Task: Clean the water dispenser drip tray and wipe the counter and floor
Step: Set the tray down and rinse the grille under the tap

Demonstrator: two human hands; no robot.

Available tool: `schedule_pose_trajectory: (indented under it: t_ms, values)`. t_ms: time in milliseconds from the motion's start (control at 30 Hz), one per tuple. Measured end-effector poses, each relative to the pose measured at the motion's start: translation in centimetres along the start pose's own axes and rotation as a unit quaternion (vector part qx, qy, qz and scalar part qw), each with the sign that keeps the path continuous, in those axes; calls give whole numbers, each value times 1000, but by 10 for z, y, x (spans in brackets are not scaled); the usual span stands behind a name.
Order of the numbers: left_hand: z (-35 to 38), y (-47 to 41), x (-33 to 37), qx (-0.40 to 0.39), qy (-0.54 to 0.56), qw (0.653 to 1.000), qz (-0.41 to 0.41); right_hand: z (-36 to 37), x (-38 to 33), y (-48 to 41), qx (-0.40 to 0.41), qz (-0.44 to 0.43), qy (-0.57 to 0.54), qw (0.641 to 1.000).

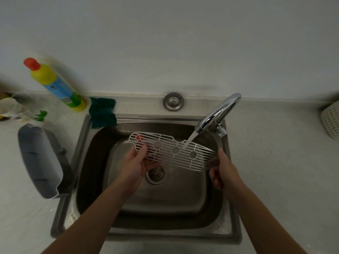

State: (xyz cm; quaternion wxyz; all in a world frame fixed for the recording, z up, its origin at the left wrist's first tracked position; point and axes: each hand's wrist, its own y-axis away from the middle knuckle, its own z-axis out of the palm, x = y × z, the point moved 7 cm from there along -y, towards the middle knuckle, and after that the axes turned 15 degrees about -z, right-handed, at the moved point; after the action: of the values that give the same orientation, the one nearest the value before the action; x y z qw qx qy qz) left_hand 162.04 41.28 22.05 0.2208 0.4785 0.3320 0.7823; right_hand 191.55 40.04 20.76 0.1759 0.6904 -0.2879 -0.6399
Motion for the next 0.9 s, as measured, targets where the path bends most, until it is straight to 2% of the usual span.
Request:
schedule_pose_trajectory:
  t_ms: [67,133,267,333,467,600,733,833,900]
  values:
    - [-2,4,1,5,-50,999,7,0,1,6,3,27,-77,997]
    - [-10,6,2,17,-80,997,1,2,-1,8,-15,16,-115,993]
    - [-26,14,1,3,-43,999,-30,6,-19,16,-46,-52,-188,980]
    - [-33,18,-1,-13,-13,999,-32,4,-26,17,-52,-86,-193,976]
    - [-35,21,-3,-57,42,997,-38,0,-32,22,-45,-128,-130,982]
    - [-45,10,-8,61,-6,997,-38,-12,-31,27,-29,-151,-140,978]
    - [-38,-2,-14,74,67,994,-55,-23,-29,36,-25,-181,-52,982]
    - [-23,-5,-9,53,139,988,-45,-31,-23,38,-9,-199,91,976]
    - [-20,-6,-6,46,135,989,-28,-33,-16,35,3,-196,194,961]
